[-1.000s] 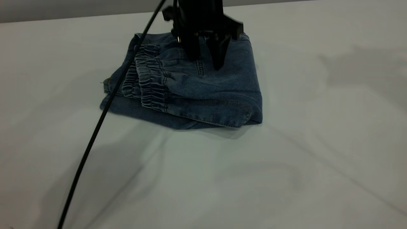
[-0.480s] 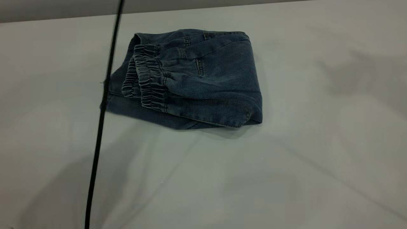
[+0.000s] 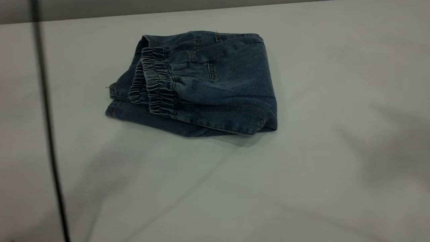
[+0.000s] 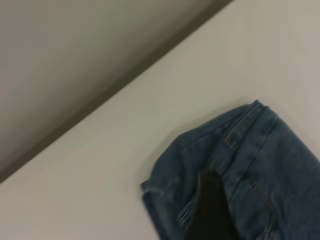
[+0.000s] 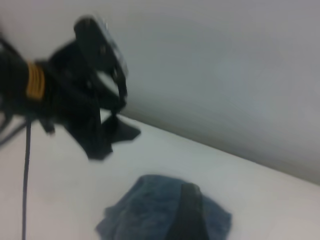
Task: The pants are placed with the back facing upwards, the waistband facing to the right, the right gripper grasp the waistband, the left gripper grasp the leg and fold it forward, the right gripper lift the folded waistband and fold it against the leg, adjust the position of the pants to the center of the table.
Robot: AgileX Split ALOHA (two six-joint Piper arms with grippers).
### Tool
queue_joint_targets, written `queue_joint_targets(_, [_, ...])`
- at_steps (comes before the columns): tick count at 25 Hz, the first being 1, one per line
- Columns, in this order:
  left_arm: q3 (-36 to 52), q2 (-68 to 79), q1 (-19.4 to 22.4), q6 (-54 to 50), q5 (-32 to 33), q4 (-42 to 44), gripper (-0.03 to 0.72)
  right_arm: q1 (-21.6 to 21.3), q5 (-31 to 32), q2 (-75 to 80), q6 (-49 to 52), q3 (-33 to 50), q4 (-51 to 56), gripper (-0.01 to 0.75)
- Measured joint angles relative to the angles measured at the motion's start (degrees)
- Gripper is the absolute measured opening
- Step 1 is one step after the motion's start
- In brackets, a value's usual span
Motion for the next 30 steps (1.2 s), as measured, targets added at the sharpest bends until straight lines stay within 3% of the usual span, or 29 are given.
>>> queue_joint_targets(21, [51.1,-68.9,-0.1,-7.6,0.0,-5.0,0.476,1.2,-0.1,-46.7,0.0,45.3,4.1,0.528])
queue_joint_targets(30, [71.9,-92.2,-0.1,-11.5,0.0,-5.1,0.476,1.2,-4.4,-64.6,-4.7,63.1,0.8,0.528])
